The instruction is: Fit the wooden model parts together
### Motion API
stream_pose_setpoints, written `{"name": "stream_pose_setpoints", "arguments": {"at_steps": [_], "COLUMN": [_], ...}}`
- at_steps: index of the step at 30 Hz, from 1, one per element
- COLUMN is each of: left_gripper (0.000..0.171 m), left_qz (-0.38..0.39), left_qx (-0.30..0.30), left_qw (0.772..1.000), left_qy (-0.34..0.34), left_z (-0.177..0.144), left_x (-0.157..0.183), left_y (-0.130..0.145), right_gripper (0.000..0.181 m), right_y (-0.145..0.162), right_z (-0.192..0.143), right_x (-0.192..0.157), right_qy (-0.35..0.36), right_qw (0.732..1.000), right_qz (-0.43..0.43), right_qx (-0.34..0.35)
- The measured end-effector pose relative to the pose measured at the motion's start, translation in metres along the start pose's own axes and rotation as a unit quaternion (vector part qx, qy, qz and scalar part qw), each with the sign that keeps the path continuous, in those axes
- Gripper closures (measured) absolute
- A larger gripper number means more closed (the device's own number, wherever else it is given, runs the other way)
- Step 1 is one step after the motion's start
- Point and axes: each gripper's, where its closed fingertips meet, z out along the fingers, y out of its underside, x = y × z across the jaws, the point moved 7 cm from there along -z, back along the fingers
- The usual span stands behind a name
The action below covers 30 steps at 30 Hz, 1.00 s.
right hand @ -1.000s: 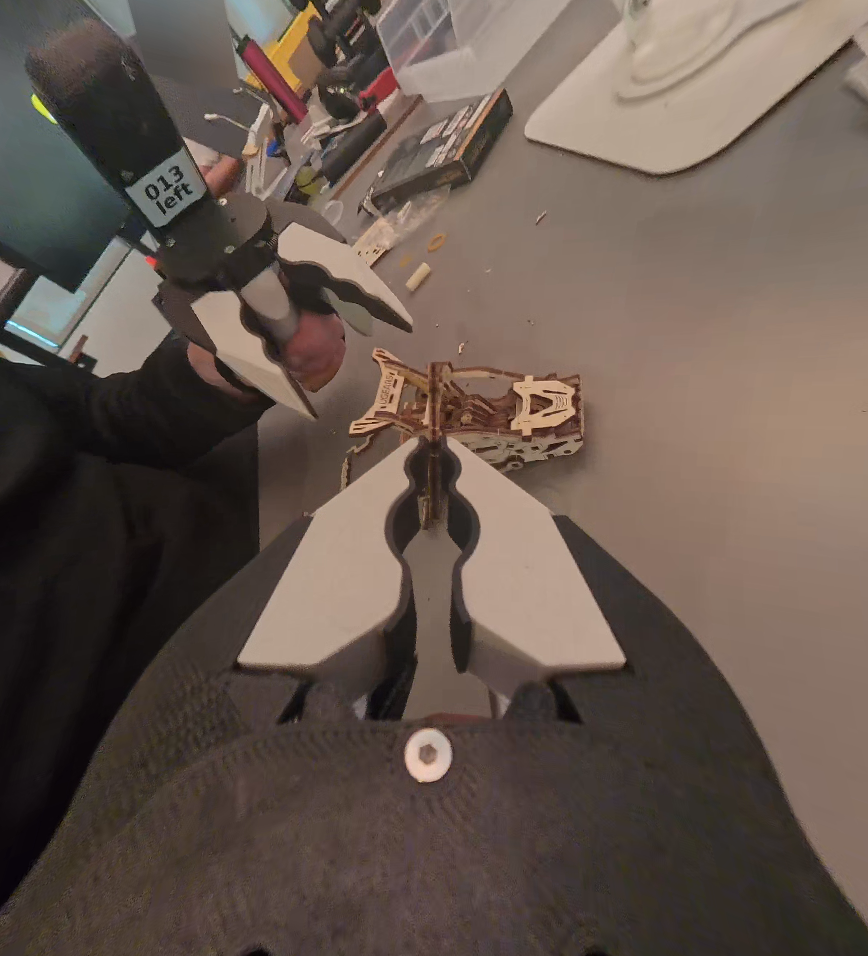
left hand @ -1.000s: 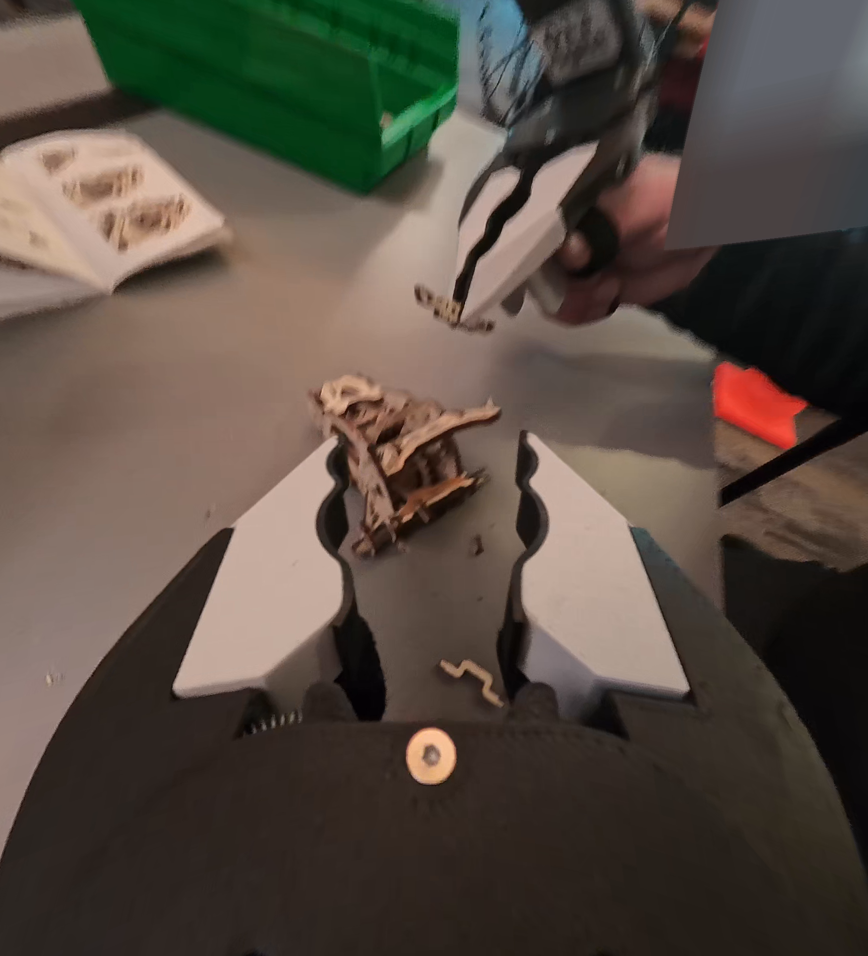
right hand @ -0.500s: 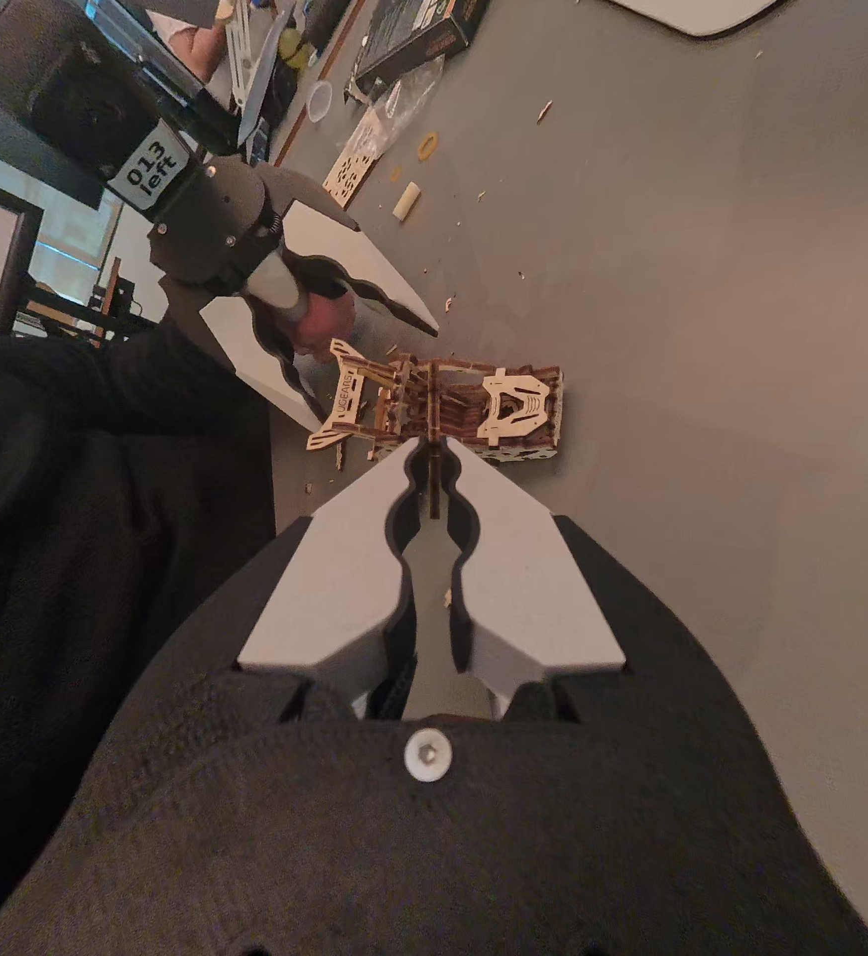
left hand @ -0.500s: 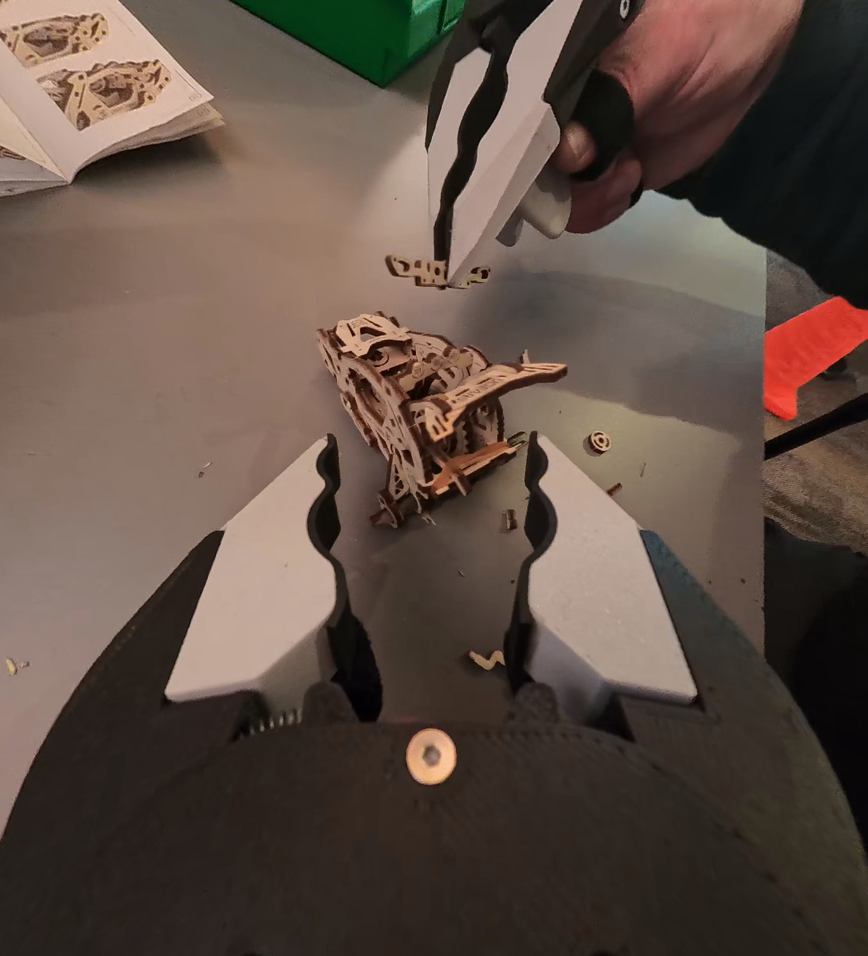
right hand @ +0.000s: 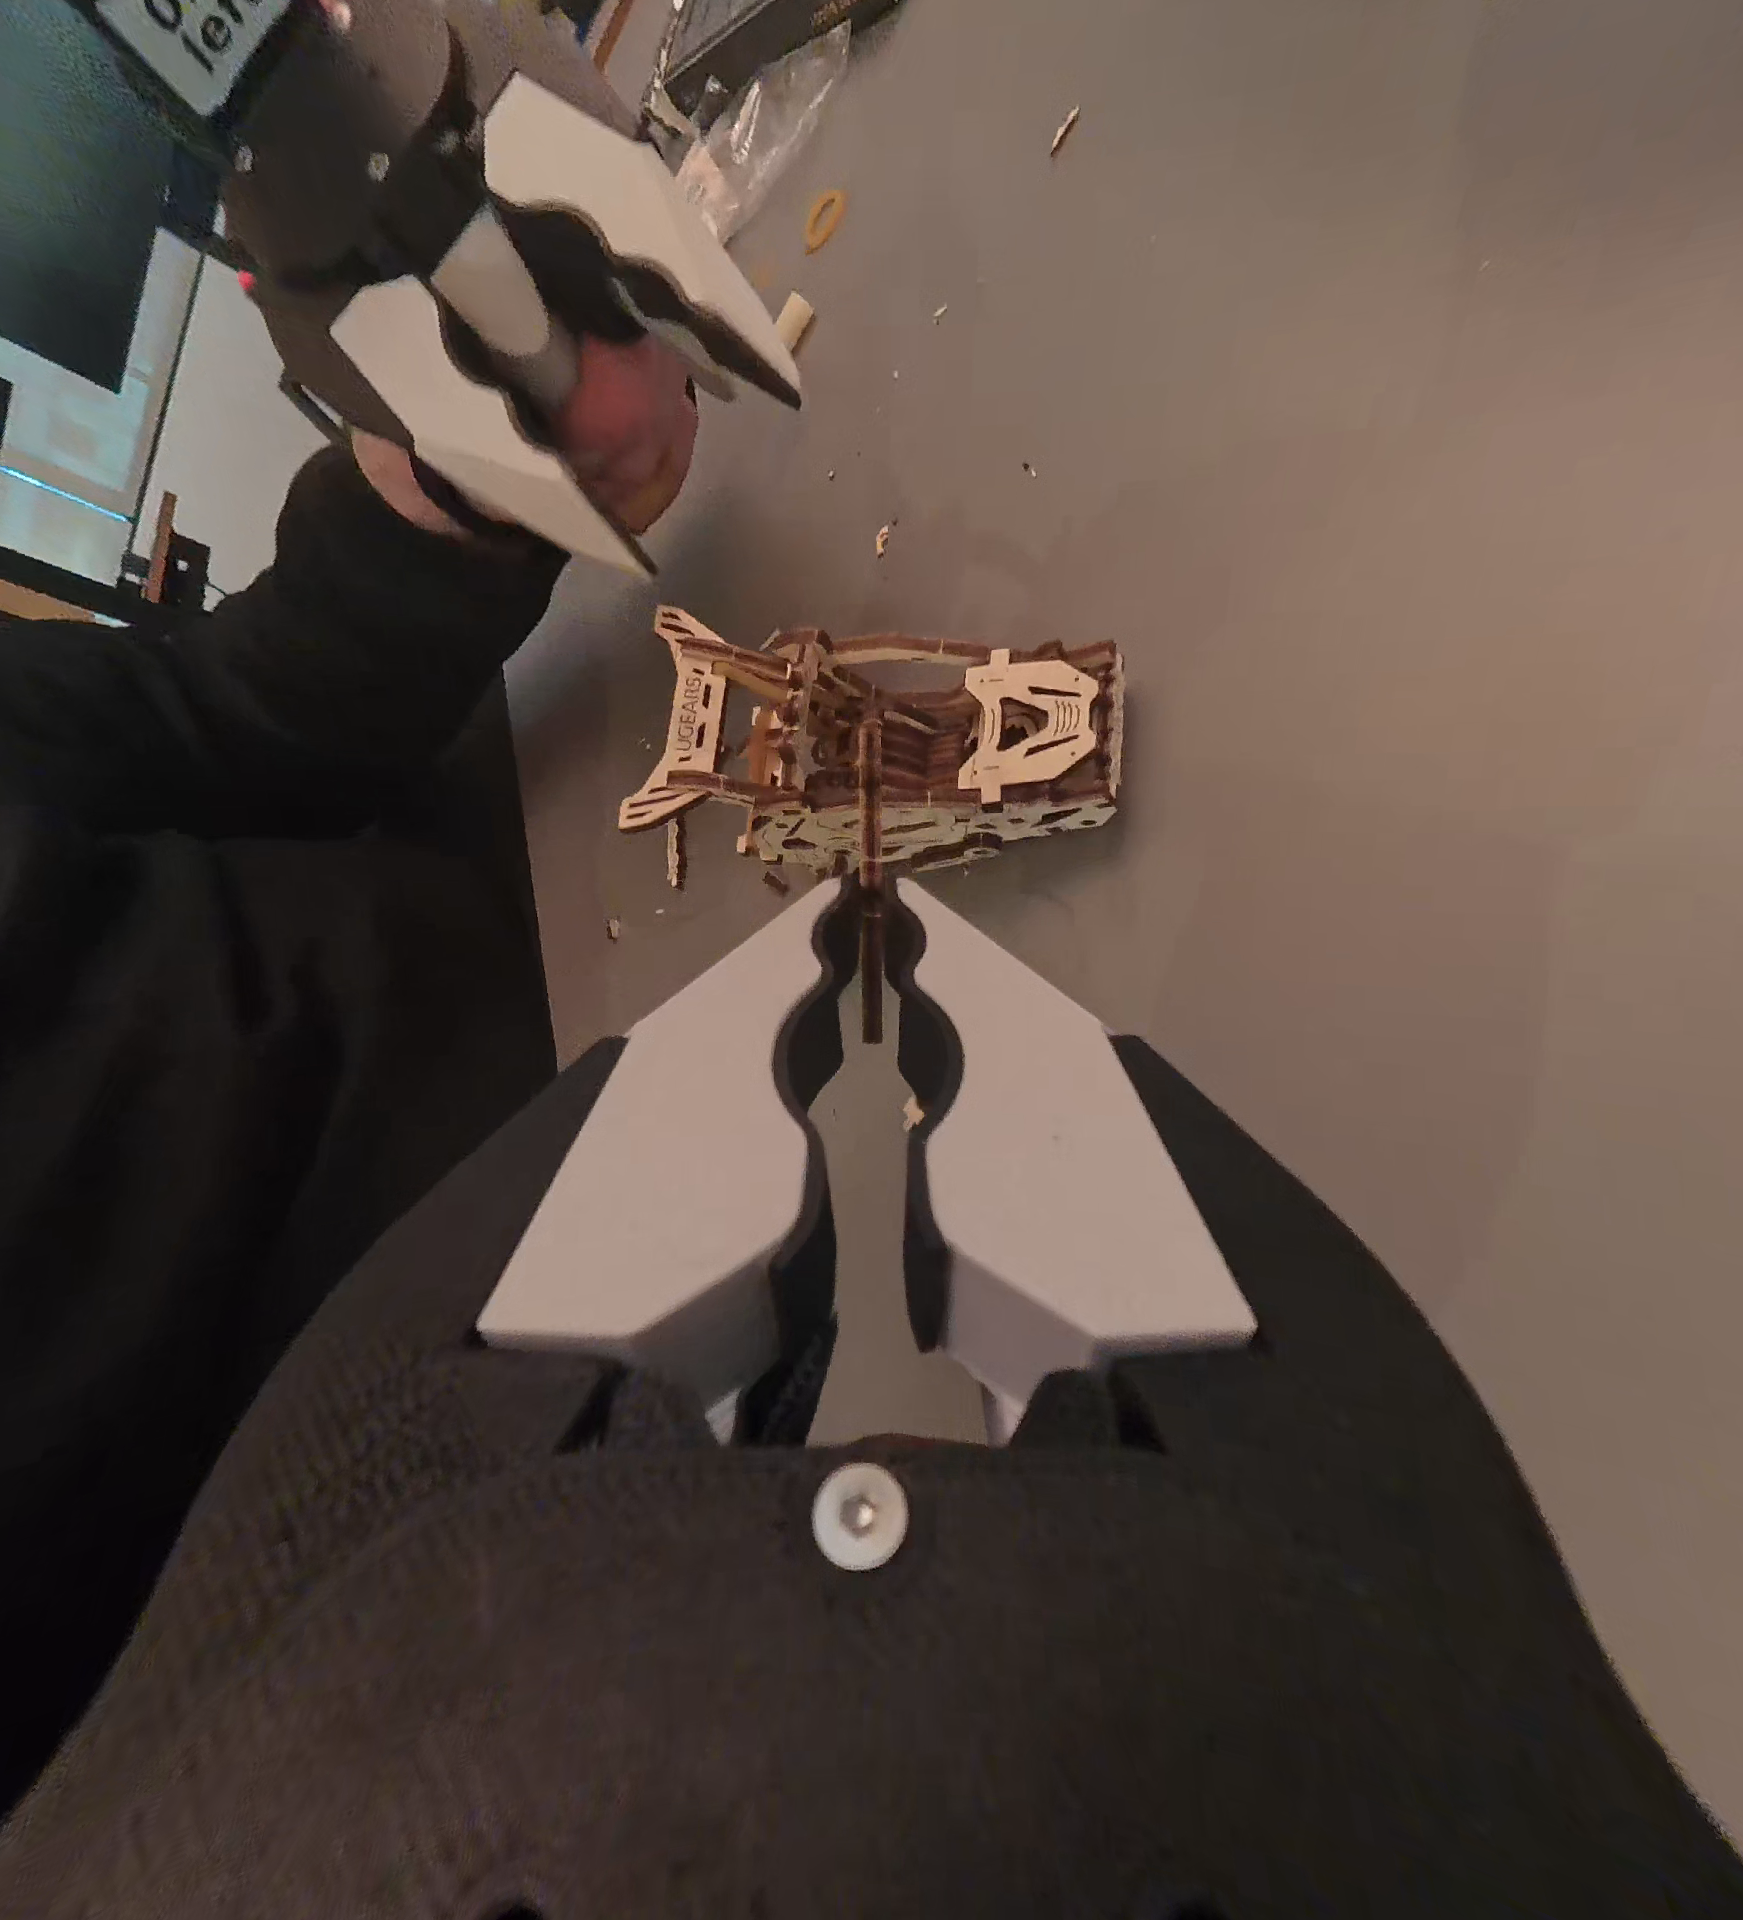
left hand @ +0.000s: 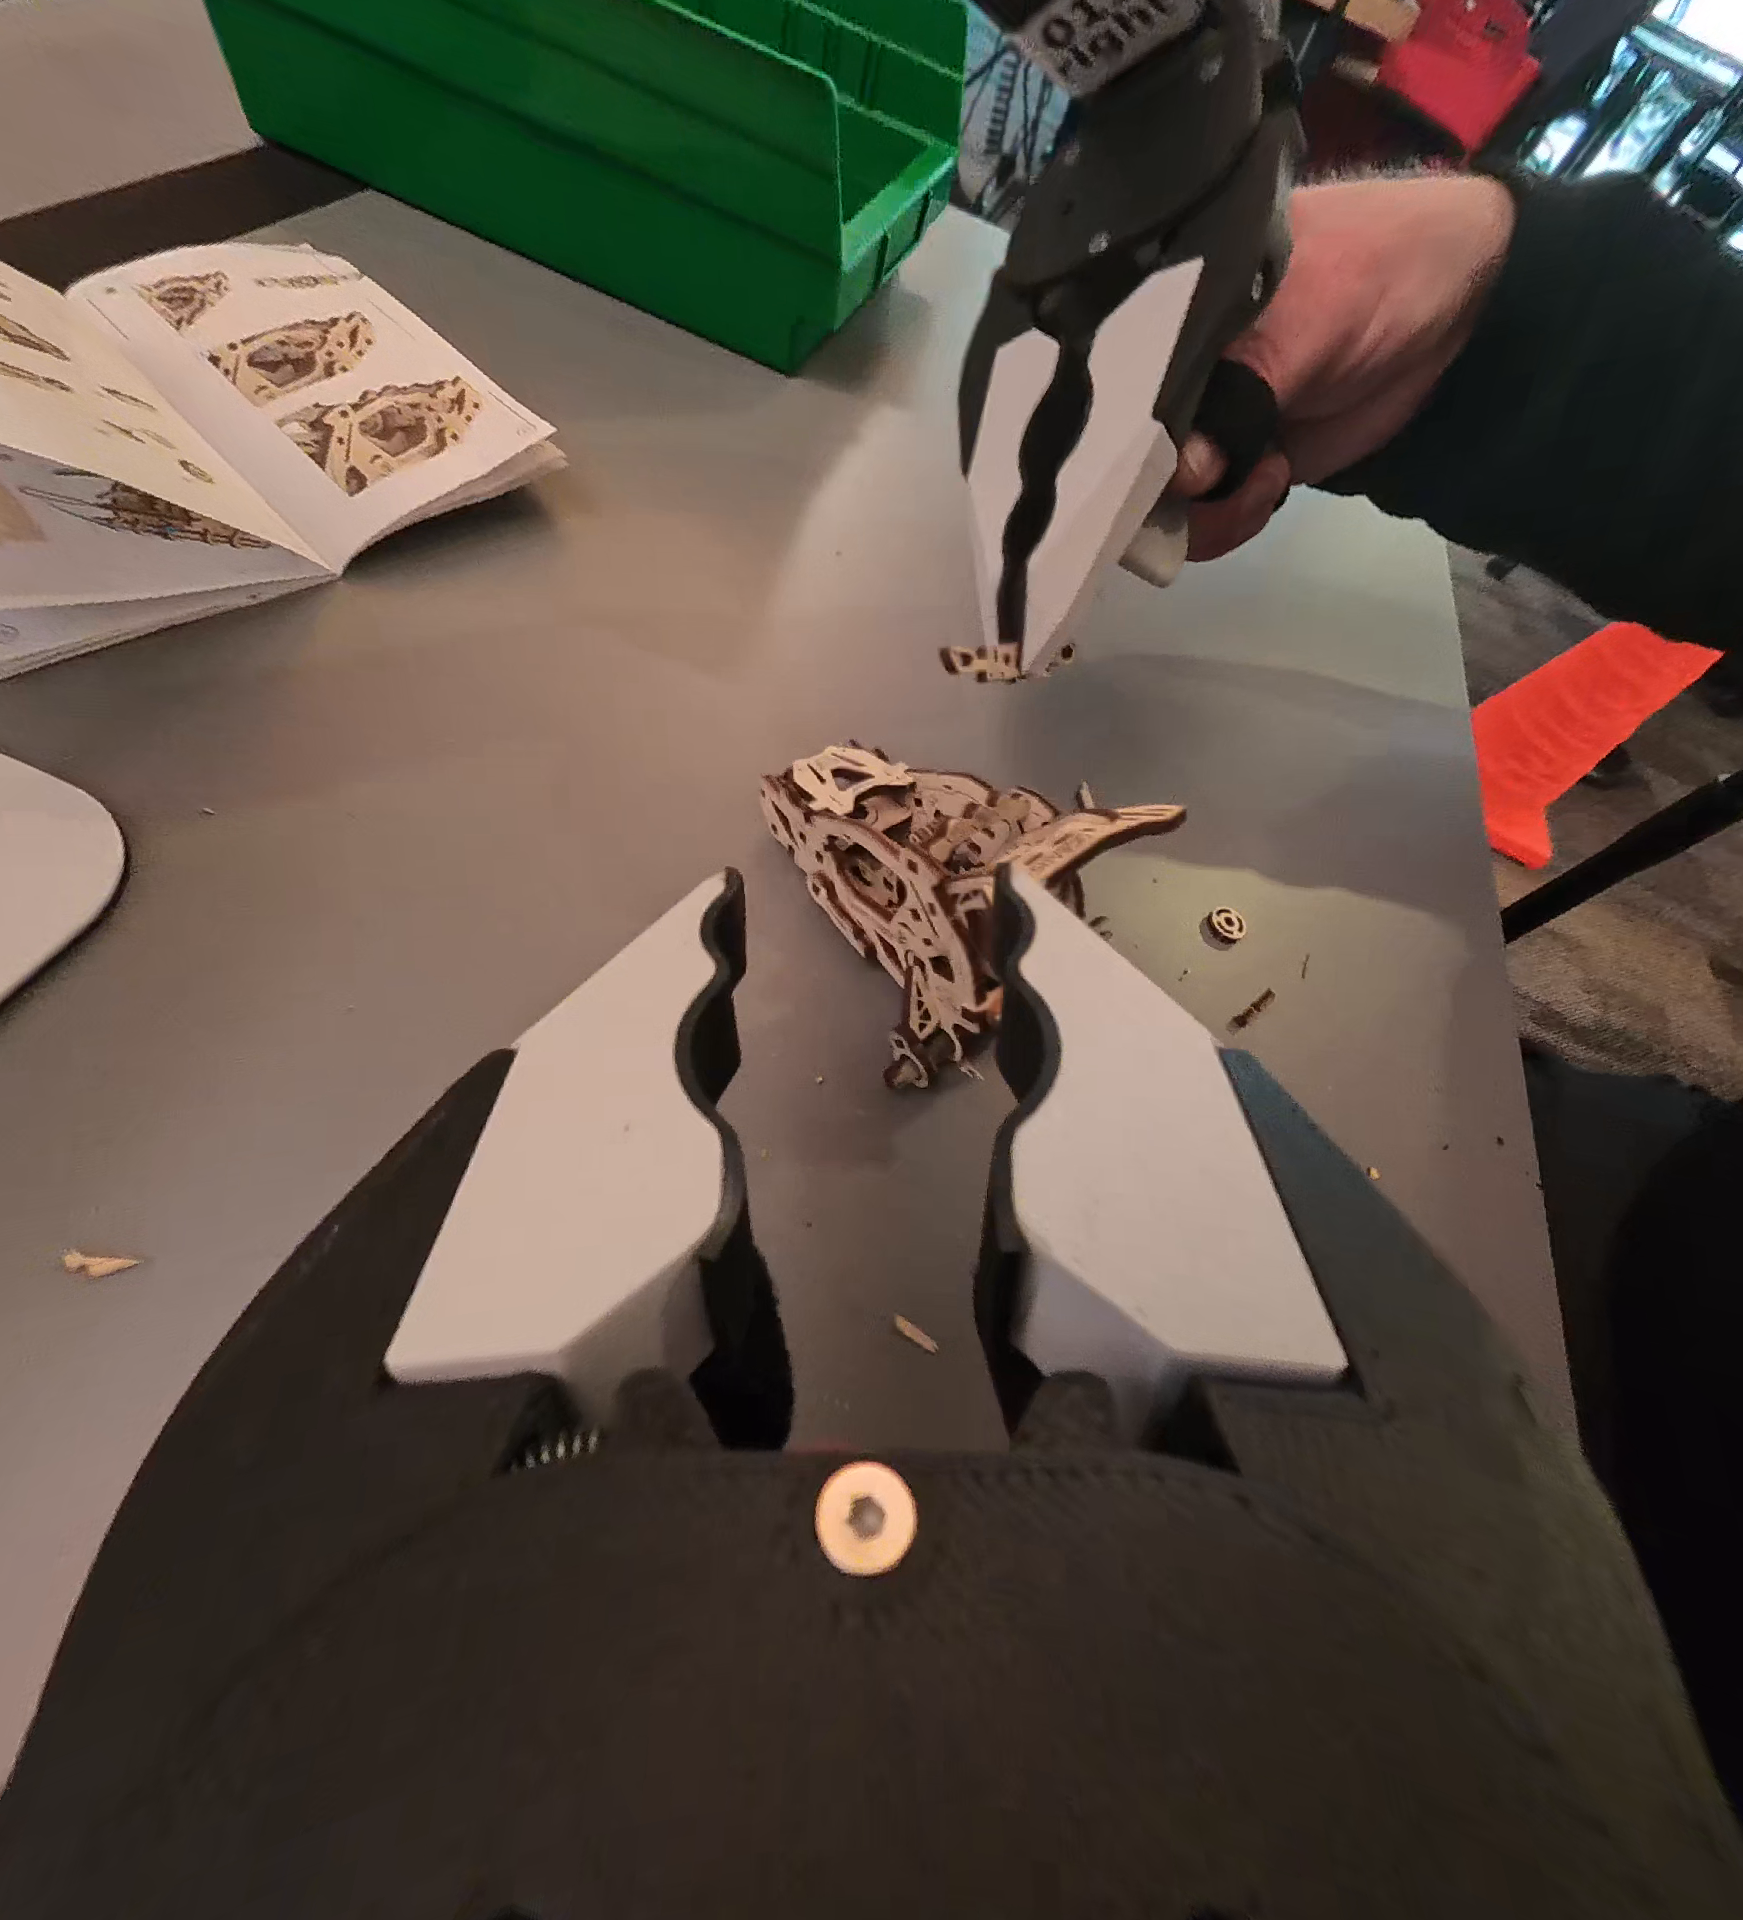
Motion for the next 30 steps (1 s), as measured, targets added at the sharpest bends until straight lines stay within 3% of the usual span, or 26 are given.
{"name": "stream_pose_setpoints", "arguments": {"at_steps": [6, 11, 16, 22, 25, 30], "left_gripper": [0.136, 0.136, 0.137, 0.142, 0.151, 0.164], "left_qz": [0.022, 0.023, 0.019, 0.091, 0.119, 0.09], "left_qx": [0.007, 0.0, -0.005, 0.005, -0.012, -0.018], "left_qw": [1.0, 1.0, 1.0, 0.996, 0.992, 0.988], "left_qy": [0.006, 0.008, 0.01, 0.026, 0.048, 0.127], "left_z": [-0.001, -0.001, 0.002, 0.007, 0.015, 0.028], "left_x": [0.004, 0.015, 0.025, 0.039, 0.05, 0.064], "left_y": [-0.017, -0.02, -0.016, -0.04, -0.054, -0.063], "right_gripper": [0.18, 0.18, 0.18, 0.181, 0.181, 0.18], "right_y": [0.001, 0.017, 0.029, 0.01, 0.003, -0.002], "right_z": [-0.01, -0.022, -0.019, -0.021, -0.019, -0.016], "right_x": [-0.011, -0.022, -0.034, -0.047, -0.056, -0.074], "right_qy": [0.009, 0.109, 0.053, -0.068, -0.049, -0.017], "right_qw": [0.999, 0.989, 0.996, 0.995, 0.994, 0.989], "right_qz": [-0.028, -0.1, -0.07, -0.045, -0.087, -0.145], "right_qx": [0.015, 0.002, 0.022, 0.065, 0.051, 0.029]}}
